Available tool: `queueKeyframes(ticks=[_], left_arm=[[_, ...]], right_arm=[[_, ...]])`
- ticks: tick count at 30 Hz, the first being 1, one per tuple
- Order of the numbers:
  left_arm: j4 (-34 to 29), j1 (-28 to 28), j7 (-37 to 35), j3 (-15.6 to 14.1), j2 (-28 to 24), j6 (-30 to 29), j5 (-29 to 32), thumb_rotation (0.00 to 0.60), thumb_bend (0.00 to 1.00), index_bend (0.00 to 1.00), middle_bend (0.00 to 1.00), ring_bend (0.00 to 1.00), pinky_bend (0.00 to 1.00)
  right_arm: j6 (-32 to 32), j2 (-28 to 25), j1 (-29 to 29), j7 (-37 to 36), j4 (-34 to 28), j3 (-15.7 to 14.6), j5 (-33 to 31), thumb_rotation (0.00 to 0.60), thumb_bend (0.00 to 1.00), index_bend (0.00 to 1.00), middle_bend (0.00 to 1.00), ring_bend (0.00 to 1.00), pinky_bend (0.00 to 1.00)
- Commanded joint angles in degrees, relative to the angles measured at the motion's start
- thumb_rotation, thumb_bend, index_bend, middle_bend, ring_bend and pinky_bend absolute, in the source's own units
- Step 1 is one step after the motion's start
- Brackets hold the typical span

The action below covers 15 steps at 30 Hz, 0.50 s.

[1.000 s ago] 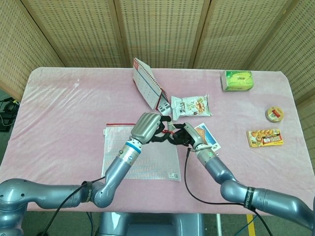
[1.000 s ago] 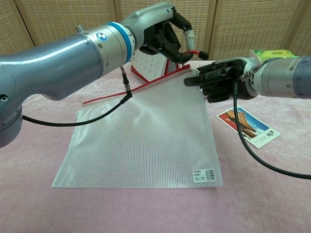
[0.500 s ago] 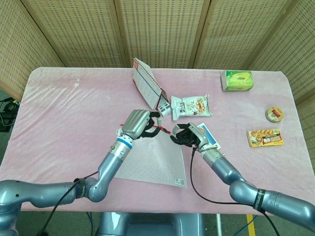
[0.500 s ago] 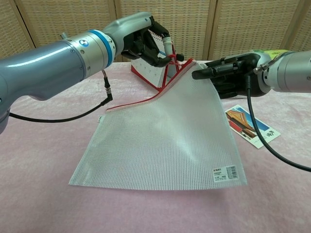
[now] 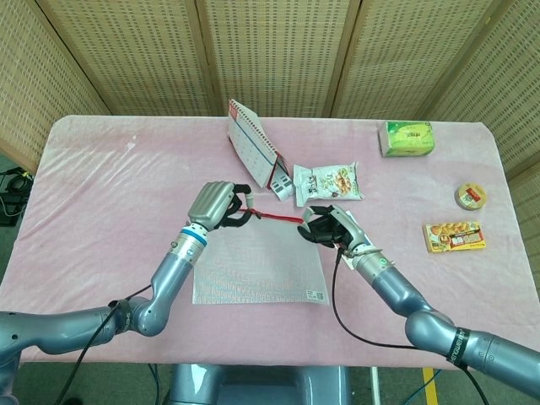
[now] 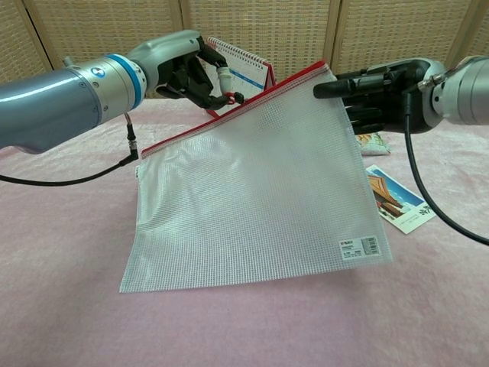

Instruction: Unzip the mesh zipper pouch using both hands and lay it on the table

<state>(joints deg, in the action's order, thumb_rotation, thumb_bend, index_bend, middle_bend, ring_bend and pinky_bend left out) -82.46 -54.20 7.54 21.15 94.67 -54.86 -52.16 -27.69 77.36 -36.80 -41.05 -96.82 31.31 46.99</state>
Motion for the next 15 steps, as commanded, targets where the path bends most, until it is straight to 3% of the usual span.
queueKeyframes(ticks=[1,15], left_arm=[[0.7,1.0,-1.0,-0.5,-1.0,0.3,-0.2,0.600,0.72,0.86,1.00,1.00,1.00],[4.3,6.8,-8.6,-3.1,-6.6,3.5,-1.7,0.600,0.72,0.86,1.00,1.00,1.00]], right_arm=[[0.1,-0.7,0.5,-0.5,0.2,0.3,0.5,0.600,0.74,0.81,1.00,1.00,1.00],[0.6,-2.9,3.1,-3.5,1.4,0.8,1.6,0.600,0.74,0.81,1.00,1.00,1.00]])
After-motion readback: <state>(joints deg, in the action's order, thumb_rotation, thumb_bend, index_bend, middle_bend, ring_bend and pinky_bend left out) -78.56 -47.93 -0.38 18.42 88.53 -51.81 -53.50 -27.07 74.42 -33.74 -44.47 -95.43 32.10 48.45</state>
